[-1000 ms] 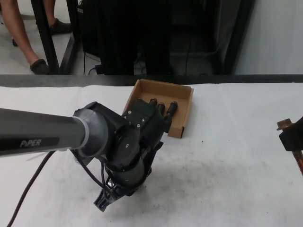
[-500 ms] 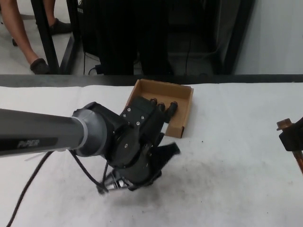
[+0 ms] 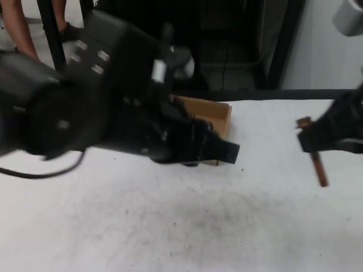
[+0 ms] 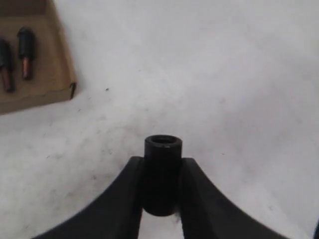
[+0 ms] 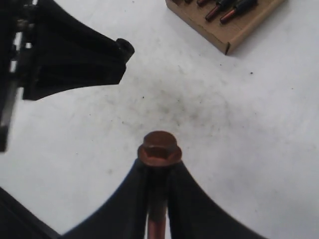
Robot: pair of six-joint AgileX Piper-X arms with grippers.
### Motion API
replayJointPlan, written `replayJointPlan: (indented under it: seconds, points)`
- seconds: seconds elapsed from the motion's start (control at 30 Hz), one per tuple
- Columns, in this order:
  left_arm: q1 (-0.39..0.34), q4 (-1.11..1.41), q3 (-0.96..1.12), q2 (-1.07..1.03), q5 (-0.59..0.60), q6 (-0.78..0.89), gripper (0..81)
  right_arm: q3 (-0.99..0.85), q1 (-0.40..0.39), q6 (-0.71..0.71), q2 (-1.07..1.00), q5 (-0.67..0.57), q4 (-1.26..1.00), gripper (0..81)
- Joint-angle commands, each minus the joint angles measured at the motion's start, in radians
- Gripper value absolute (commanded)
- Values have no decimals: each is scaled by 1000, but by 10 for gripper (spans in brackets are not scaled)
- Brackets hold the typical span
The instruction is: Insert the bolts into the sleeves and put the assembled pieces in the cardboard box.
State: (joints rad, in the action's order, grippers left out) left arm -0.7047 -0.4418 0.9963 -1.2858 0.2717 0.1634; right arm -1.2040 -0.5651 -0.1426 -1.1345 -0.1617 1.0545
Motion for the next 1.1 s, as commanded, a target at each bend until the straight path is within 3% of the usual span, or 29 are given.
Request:
replayJointPlan:
  seconds: [0.0, 0.2, 0.33, 0.53, 0.73, 1.07]
  points:
    - [1, 5, -16, 39, 27, -32, 8, -3, 0, -49, -17, -52, -72, 2]
    - [78, 12, -135, 155, 105, -11, 8, -3, 0, -186, -80, -110, -261, 2]
    - [132, 83, -181, 206, 237, -6, 8, -3, -4, -281, -113, -152, -370, 2]
    - [158, 95, -181, 212, 368, -6, 8, -3, -41, -389, -156, -231, -513, 2]
    - [159, 119, -181, 212, 374, -6, 8, -3, -94, -443, -168, -236, -612, 2]
    - [159, 115, -181, 212, 304, -1, 8, -3, -83, -443, -168, -218, -610, 2]
